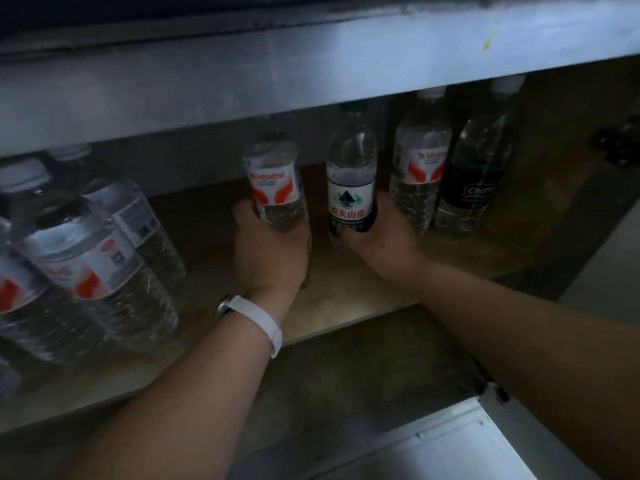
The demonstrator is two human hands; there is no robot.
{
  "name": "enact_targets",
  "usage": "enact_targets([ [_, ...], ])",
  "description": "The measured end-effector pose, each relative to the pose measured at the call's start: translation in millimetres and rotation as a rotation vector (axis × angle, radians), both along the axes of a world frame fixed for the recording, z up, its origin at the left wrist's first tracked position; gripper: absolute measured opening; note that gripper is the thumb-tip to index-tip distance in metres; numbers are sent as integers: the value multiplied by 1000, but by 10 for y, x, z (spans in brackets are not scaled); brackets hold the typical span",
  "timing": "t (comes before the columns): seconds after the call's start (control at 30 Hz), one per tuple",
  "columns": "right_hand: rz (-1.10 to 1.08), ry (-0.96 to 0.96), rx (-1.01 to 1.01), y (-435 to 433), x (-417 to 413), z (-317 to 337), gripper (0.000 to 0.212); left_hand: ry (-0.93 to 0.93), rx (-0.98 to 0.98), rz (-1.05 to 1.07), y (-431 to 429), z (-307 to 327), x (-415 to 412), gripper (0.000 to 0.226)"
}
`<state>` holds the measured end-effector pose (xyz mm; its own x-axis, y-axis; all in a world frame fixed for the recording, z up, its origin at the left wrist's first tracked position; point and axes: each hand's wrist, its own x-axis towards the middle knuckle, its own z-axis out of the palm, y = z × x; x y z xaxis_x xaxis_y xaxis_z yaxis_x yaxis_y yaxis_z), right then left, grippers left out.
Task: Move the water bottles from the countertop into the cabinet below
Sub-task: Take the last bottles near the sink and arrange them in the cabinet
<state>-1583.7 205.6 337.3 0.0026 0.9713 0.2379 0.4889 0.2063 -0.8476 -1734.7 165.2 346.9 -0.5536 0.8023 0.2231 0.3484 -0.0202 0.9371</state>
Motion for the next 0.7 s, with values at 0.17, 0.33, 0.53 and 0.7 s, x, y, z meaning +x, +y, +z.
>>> enact_targets([
  [0.17,-20,-6,31,75,17,-66,62,-4,-6,9,99,-108,117,60],
  [0.33,-7,5,50,186,18,-143,63,37,13,10,159,-136,168,73],
  [0.53,33,53,38,286,-29,-177,73,94,-5,25,198,-144,198,82],
  [0.7,1,39,25,326,-27,-196,73,84,-15,-23,209,-141,169,81],
])
